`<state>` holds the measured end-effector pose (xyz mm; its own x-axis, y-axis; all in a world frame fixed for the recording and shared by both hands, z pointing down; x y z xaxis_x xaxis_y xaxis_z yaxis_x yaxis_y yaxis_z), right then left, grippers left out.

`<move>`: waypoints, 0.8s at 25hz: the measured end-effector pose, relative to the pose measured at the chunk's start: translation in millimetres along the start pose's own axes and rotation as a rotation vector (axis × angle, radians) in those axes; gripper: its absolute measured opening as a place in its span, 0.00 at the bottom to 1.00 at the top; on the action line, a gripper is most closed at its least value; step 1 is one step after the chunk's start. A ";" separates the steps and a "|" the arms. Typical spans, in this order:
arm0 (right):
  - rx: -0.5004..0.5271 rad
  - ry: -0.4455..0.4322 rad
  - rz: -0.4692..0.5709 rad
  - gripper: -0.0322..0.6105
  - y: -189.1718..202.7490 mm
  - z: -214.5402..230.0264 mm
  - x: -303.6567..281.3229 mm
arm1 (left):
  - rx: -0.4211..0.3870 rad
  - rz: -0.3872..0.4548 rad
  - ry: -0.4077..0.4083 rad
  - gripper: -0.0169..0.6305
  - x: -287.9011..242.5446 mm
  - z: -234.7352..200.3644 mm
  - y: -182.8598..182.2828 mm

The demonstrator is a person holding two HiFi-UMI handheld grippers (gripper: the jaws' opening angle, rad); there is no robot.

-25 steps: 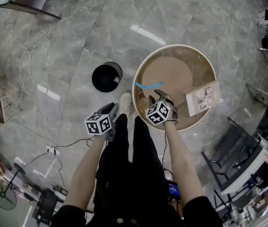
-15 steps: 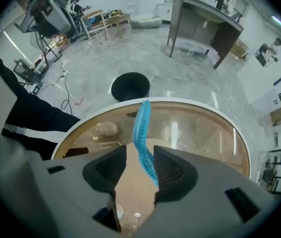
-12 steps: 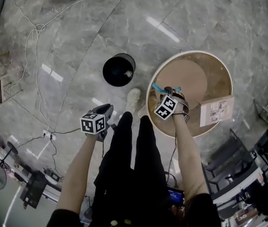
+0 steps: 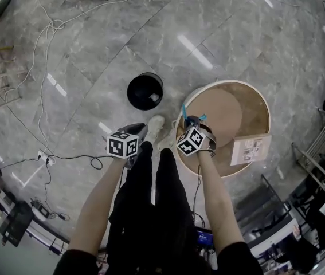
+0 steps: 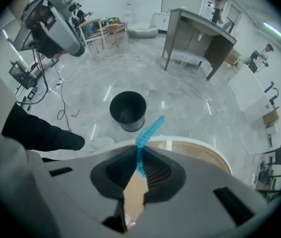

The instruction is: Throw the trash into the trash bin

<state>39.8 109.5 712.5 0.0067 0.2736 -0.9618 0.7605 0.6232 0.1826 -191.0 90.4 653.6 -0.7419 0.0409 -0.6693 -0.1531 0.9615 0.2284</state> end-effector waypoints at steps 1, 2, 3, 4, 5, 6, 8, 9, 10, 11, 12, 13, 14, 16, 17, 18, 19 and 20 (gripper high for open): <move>0.019 0.002 0.022 0.11 -13.0 -0.7 3.0 | -0.001 0.000 0.007 0.10 1.0 2.9 3.0; 0.041 0.002 0.045 0.11 -26.6 -1.5 5.8 | 0.000 -0.001 0.010 0.10 2.7 4.8 7.1; 0.063 0.002 0.071 0.11 -40.6 -2.6 8.5 | 0.002 -0.003 0.009 0.10 5.2 5.6 12.1; 0.086 0.000 0.096 0.11 -54.5 -4.5 10.9 | 0.007 -0.007 0.004 0.10 8.5 5.1 18.1; 0.108 -0.005 0.120 0.11 -68.2 -7.6 12.9 | 0.015 -0.011 -0.004 0.10 12.9 3.0 24.7; 0.131 -0.012 0.142 0.11 -81.7 -11.8 14.1 | 0.028 -0.013 -0.015 0.10 18.3 -0.8 31.8; 0.181 -0.031 0.179 0.11 -108.1 -22.8 14.6 | 0.070 -0.002 -0.044 0.10 32.5 -12.5 46.2; 0.206 -0.040 0.196 0.11 -120.5 -28.9 14.5 | 0.096 0.010 -0.060 0.10 40.7 -19.4 53.3; 0.230 -0.049 0.212 0.11 -132.1 -35.2 14.4 | 0.125 0.025 -0.076 0.10 49.2 -26.4 60.1; 0.253 -0.057 0.228 0.11 -142.6 -41.6 14.1 | 0.154 0.043 -0.093 0.10 57.6 -33.1 66.6; 0.274 -0.065 0.243 0.11 -152.1 -48.0 13.7 | 0.182 0.062 -0.109 0.10 65.7 -39.5 72.7; 0.294 -0.072 0.256 0.11 -160.7 -54.2 13.0 | 0.209 0.083 -0.123 0.10 73.4 -45.5 78.2; 0.312 -0.078 0.266 0.12 -168.7 -60.0 11.9 | 0.233 0.103 -0.136 0.10 80.5 -51.3 83.1; 0.335 -0.095 0.275 0.15 -182.6 -70.5 8.9 | 0.271 0.136 -0.152 0.10 92.5 -62.0 91.4; 0.341 -0.105 0.277 0.21 -188.1 -74.7 7.6 | 0.284 0.147 -0.158 0.10 97.1 -66.4 95.0; 0.345 -0.112 0.280 0.27 -192.5 -78.0 6.9 | 0.292 0.154 -0.162 0.10 100.4 -69.9 98.3; 0.348 -0.115 0.285 0.29 -195.7 -80.1 6.9 | 0.296 0.158 -0.164 0.10 102.6 -72.4 101.0; 0.351 -0.113 0.290 0.29 -197.8 -81.4 7.2 | 0.298 0.161 -0.164 0.10 103.8 -74.1 103.2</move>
<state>-163.5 47.8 686.0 0.3071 0.3066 -0.9010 0.8903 0.2420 0.3858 -332.2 173.7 660.0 -0.6230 0.2174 -0.7514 0.1714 0.9752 0.1400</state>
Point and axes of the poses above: the fingertips, and each gripper's own axes: x backward along the fingers, z to its right, y out of its underside, the point moved 8 cm from there along x, backward along the fingers, and after that the axes turned 10 degrees about y, right-handed, at the moved point
